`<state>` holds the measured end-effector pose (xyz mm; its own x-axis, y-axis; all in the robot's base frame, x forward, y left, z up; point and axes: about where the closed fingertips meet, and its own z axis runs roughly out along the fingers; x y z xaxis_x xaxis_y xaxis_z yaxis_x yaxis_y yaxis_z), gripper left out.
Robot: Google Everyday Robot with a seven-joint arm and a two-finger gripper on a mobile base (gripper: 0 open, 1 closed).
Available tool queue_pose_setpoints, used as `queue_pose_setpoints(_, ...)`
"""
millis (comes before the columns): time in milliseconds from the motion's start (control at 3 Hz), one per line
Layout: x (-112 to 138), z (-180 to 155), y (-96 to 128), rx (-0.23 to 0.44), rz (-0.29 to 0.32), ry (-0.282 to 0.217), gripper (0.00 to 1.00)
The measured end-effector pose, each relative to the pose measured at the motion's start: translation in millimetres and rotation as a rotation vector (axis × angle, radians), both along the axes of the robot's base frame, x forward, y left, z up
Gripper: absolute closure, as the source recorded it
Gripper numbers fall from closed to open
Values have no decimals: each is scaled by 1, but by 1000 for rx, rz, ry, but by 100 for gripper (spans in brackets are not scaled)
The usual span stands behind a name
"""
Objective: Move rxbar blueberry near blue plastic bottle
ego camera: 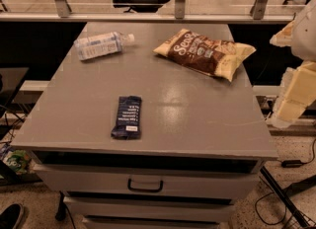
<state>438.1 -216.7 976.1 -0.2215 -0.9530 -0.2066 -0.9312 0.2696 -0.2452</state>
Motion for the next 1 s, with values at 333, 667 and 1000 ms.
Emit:
queue_pose_setpoints(333,0,1,0,0,0,-2,0)
queue_pose_setpoints(667,10,-5,24,-19,70,0,0)
queue_pose_setpoints(1000,26,-21,76,-16,213,24,0)
